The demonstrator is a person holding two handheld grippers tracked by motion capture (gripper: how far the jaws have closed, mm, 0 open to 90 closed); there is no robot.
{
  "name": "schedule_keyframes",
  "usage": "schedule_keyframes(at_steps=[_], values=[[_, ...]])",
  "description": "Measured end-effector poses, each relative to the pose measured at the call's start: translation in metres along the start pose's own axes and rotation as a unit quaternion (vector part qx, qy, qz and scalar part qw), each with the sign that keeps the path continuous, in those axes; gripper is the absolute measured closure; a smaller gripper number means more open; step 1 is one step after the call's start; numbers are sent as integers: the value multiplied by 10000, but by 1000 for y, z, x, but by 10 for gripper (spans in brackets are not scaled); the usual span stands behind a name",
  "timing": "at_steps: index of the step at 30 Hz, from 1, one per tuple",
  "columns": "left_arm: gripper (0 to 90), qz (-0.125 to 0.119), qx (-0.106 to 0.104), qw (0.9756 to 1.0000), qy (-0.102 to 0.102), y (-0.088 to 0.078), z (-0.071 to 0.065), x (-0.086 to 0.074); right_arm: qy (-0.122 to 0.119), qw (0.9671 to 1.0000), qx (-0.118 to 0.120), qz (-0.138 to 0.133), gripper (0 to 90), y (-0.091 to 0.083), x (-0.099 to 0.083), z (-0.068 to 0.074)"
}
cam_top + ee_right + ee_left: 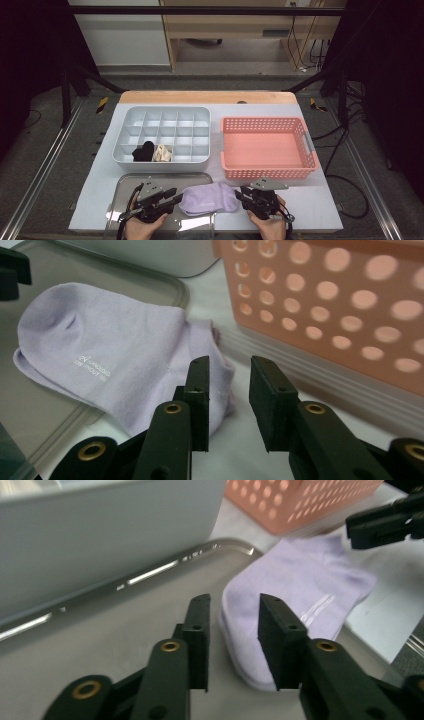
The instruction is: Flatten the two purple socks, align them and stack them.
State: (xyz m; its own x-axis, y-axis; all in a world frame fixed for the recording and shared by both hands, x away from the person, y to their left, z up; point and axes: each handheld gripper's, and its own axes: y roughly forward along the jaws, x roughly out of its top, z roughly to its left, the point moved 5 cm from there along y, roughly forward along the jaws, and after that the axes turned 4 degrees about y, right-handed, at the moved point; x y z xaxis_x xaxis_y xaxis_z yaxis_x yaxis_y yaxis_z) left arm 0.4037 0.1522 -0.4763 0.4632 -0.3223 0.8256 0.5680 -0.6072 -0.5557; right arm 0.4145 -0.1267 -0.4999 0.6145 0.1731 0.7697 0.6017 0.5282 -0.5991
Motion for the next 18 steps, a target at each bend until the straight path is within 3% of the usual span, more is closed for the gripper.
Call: schedule_keyframes(at_steps=[5,9,18], values=[[796,8,-23,9997,226,4,-8,16,129,9999,-14,-4,711,-5,-1,-6],[891,112,-64,9993,356,18,-19,24,143,9999,-2,-2,708,-4,-1,-7],[893,437,-430,9973,400,58,-38,13,215,9997,71,102,671,4,-4,-5]])
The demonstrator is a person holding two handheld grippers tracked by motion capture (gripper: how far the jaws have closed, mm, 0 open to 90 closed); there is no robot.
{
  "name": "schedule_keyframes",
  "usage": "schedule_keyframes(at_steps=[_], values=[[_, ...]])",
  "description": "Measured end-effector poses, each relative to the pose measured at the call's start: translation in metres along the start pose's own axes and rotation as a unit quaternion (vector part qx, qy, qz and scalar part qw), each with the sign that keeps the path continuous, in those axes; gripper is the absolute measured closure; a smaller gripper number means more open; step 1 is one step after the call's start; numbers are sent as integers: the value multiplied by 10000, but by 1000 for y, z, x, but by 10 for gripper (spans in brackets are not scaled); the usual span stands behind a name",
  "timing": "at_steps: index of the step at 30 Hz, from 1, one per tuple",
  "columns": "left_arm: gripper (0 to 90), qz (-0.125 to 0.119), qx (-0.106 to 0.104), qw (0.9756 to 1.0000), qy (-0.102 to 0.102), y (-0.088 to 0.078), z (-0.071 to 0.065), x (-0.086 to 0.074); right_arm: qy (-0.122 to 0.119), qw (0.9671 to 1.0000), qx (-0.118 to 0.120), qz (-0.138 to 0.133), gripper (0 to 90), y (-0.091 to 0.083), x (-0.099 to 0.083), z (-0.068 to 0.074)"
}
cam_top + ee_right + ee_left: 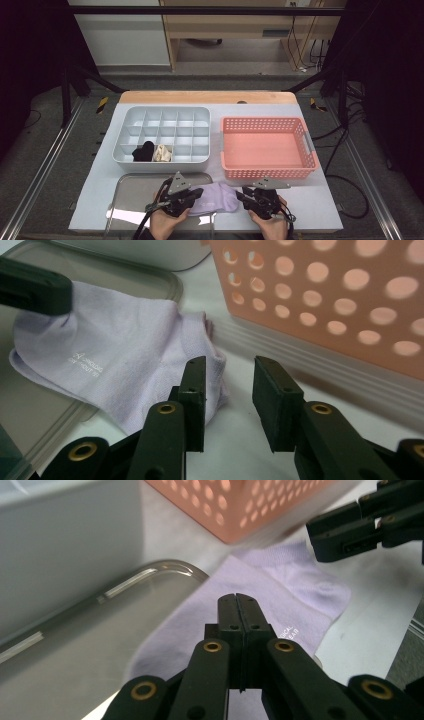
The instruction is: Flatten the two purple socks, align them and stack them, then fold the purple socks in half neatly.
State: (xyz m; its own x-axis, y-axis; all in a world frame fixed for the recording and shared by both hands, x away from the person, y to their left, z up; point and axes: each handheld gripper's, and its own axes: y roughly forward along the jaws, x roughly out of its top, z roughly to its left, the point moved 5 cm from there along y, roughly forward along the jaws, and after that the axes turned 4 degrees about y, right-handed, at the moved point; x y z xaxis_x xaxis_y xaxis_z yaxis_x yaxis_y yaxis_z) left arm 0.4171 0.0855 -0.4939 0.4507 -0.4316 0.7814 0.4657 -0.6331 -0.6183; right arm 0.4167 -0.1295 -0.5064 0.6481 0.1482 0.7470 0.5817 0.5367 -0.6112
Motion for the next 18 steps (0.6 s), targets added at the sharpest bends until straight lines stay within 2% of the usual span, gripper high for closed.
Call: schedule_keyframes(at_steps=[4,7,11,14,18], values=[[893,190,-106,9998,4,10,-2,-10,-3,9999,70,95,668,6,-3,2],[893,192,-140,9997,33,11,-3,-11,-21,9998,79,181,678,11,-4,3],[892,175,-183,9997,5,10,-4,-13,-31,9997,31,257,757,15,-5,5],[892,174,-193,9997,10,9,-5,-14,120,9995,47,302,826,15,-6,6],[892,178,-207,9996,-2,9,-4,-14,175,9993,92,317,850,14,-5,6]])
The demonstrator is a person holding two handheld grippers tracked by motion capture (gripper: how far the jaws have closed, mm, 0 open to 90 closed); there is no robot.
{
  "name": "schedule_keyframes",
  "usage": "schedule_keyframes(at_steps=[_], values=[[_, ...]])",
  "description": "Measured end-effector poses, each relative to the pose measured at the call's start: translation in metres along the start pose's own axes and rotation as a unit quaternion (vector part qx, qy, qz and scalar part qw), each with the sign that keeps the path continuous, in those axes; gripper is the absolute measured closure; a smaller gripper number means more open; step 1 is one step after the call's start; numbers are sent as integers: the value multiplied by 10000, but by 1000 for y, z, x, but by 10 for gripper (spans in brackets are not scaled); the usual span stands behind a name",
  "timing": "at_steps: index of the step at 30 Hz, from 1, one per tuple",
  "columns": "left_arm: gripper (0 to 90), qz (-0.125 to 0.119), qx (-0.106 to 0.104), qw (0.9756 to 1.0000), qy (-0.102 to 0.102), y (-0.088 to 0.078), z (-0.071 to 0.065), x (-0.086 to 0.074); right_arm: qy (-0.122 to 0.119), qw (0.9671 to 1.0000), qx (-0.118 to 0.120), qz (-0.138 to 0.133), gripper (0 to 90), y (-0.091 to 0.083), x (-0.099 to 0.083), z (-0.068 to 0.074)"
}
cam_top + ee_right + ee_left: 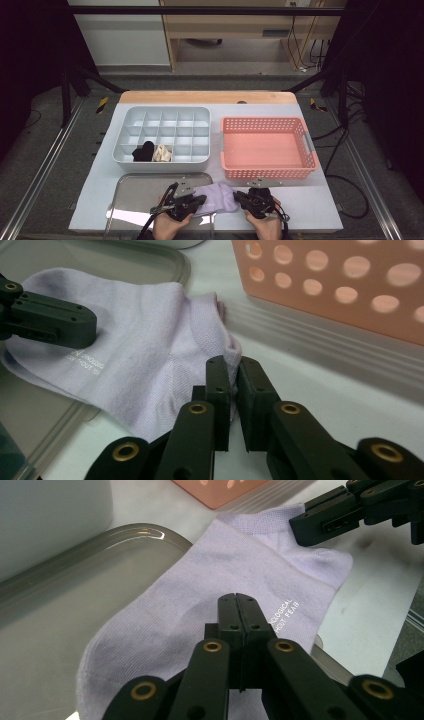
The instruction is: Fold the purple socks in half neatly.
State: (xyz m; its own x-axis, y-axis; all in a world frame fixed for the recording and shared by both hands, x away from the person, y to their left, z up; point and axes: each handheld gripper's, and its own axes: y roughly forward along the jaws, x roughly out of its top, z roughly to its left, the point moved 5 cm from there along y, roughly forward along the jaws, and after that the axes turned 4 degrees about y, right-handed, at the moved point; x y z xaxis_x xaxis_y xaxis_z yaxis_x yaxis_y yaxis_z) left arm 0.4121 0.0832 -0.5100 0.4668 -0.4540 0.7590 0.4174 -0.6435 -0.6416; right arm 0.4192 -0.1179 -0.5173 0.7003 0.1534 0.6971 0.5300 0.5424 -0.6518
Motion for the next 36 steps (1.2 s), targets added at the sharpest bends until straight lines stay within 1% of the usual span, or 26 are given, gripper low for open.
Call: schedule_keyframes(at_steps=[2,6,9,13,18,19,23,25,27,30,32,34,36], values=[[891,-2,8,10000,1,0,0,0,19,10000,44,-14,853,-2,1,1],[887,-65,-26,10000,-41,-1,-2,3,-90,9996,152,-235,853,-12,7,6],[886,-144,-58,9999,-17,-3,-4,5,-166,9989,226,-377,853,-19,11,11],[887,-147,-115,9998,-4,0,-7,8,-313,9981,302,-434,854,-24,15,19],[884,10,-128,9999,61,6,-9,6,-469,9967,405,-525,856,-28,19,29],[883,20,-140,9999,47,7,-9,5,-523,9962,435,-535,856,-29,19,32],[876,-23,-154,9999,16,6,-9,7,-633,9945,575,-603,856,-31,21,39],[874,-64,-156,9999,9,2,-8,8,-654,9945,551,-597,856,-31,21,40],[871,-163,-120,9998,-64,-6,-5,10,-662,9948,515,-583,855,-31,21,38],[867,-313,0,9994,-132,-23,4,13,-641,9952,483,-563,855,-31,21,36],[863,-402,208,9988,-191,-38,14,11,-654,9953,455,-547,855,-31,21,35],[860,-423,442,9978,-236,-51,24,6,-665,9954,441,-528,855,-32,22,36],[859,-448,601,9964,-382,-62,35,-2,-708,9952,416,-529,854,-33,23,37]])
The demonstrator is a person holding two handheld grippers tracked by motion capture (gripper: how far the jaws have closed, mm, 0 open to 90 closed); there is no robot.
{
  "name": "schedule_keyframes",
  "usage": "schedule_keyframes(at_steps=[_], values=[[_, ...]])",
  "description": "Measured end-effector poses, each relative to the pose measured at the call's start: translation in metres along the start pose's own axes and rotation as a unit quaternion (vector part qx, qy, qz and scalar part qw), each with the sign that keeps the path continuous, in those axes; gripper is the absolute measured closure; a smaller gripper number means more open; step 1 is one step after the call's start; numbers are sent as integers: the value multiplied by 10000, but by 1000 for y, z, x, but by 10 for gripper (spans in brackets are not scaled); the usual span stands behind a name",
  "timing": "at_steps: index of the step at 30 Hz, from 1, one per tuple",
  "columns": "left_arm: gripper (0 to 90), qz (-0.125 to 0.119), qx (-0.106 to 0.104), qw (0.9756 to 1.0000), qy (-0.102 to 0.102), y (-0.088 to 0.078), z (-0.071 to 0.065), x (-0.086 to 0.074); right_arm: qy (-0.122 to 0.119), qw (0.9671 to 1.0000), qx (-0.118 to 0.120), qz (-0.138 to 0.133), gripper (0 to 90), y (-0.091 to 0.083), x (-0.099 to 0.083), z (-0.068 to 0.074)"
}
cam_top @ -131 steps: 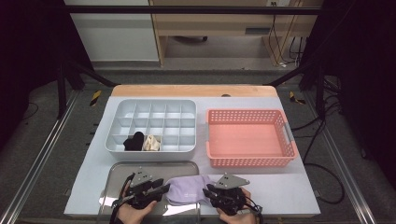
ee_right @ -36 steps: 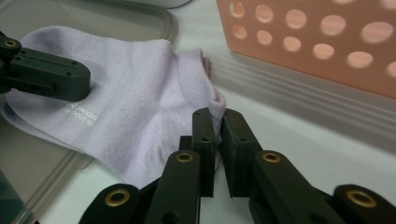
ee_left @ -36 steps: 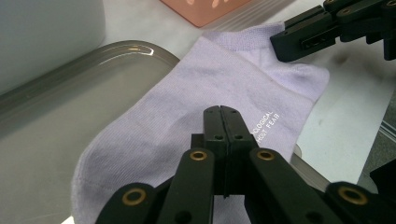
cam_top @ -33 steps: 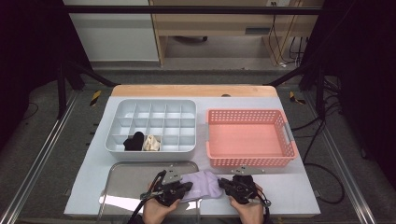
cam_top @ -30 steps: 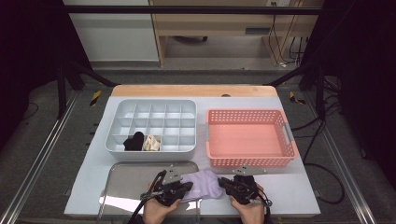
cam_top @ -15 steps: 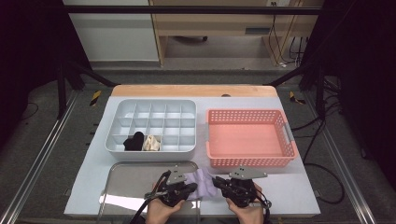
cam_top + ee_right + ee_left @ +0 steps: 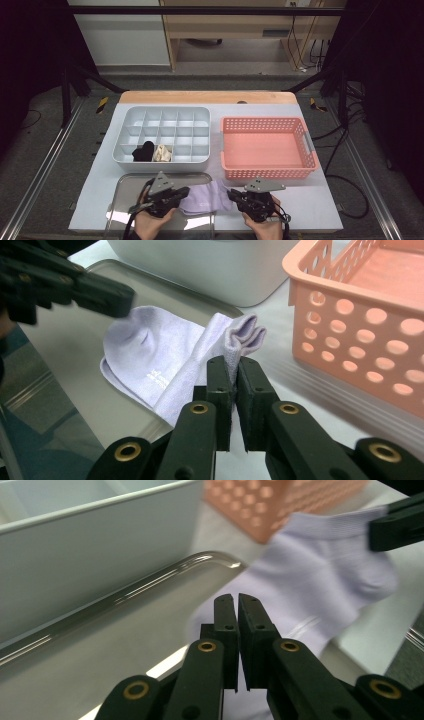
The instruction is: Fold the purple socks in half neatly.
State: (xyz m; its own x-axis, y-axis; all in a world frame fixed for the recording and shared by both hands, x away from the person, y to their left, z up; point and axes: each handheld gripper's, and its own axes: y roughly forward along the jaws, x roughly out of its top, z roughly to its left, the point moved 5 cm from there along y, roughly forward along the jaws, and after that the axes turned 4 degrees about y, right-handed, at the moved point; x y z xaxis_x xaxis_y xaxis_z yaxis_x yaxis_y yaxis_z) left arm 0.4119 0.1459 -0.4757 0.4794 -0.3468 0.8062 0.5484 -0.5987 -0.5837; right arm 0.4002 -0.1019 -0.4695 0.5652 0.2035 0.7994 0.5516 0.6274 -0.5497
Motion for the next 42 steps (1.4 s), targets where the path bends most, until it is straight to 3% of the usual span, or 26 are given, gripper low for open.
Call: schedule_keyframes(at_steps=[5,10,18,24,28,34,42], values=[[855,139,117,9991,-373,-10,19,-20,-55,10000,17,-9,854,-1,4,4],[856,322,-55,9990,-318,-4,11,-30,-179,9998,105,53,854,3,7,15],[862,410,-72,9989,-226,-1,8,-34,-443,9982,378,145,854,19,15,40],[864,429,-93,9988,-224,0,8,-36,-740,9945,656,351,854,44,21,68],[868,454,-101,9987,-218,1,8,-37,-930,9915,720,550,854,64,20,82],[871,439,-108,9986,-261,0,10,-37,-1015,9894,719,746,850,85,12,88],[886,249,26,9987,-453,-8,22,-32,-1014,9878,761,906,840,98,-1,92]])
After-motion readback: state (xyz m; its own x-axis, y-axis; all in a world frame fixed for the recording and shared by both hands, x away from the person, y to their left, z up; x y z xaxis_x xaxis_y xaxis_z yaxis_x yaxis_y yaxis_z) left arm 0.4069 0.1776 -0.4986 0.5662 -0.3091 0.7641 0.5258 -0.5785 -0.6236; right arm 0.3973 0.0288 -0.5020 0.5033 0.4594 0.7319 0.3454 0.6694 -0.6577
